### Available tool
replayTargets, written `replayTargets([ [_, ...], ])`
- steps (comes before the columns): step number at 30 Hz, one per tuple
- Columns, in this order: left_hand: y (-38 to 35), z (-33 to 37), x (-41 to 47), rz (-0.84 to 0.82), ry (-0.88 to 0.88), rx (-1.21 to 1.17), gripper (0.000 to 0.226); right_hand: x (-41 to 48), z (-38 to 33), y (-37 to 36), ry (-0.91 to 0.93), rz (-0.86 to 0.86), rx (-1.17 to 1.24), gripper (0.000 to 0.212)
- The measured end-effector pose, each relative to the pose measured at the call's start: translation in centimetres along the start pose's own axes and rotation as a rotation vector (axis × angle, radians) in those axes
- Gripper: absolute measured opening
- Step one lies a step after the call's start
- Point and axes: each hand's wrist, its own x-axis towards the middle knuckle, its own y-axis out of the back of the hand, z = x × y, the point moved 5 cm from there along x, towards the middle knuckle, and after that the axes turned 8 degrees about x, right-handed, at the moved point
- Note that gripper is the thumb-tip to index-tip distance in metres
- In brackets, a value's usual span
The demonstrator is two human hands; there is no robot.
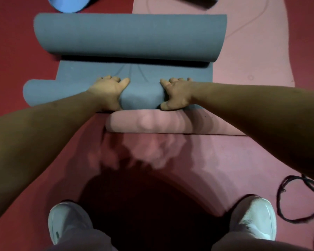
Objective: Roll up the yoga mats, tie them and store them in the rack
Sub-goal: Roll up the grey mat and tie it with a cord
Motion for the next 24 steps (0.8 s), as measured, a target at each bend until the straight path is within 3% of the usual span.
replayTargets([
  [3, 0.5, 0.6, -0.6, -0.105, -0.043, -0.049, 0.097, -0.5, 0.3, -0.2, 0.038, -0.092, -0.040, 0.100],
  [9, -1.0, 3.5, -2.0, -0.295, -0.156, -0.161, 0.075, -1.6, 1.2, -1.8, 0.097, -0.182, -0.035, 0.095],
  [13, -0.8, 2.1, -1.6, -0.371, -0.123, -0.291, 0.087, -0.9, 1.1, -0.6, 0.038, -0.194, 0.043, 0.089],
  [16, -1.4, 0.2, -2.0, -0.302, -0.029, -0.379, 0.116, -0.3, 1.8, 0.0, -0.024, -0.140, 0.051, 0.097],
  [19, -1.7, -2.3, -2.6, -0.154, 0.171, -0.393, 0.112, 0.1, 3.2, 1.4, -0.080, -0.068, 0.165, 0.106],
  [21, -1.0, -3.1, -2.9, -0.008, 0.284, -0.368, 0.097, 0.4, 3.6, 2.7, -0.093, 0.051, 0.192, 0.101],
  [24, 0.6, -3.1, -2.6, 0.263, 0.269, -0.325, 0.059, 1.1, 2.8, 3.4, -0.139, 0.223, 0.148, 0.066],
])
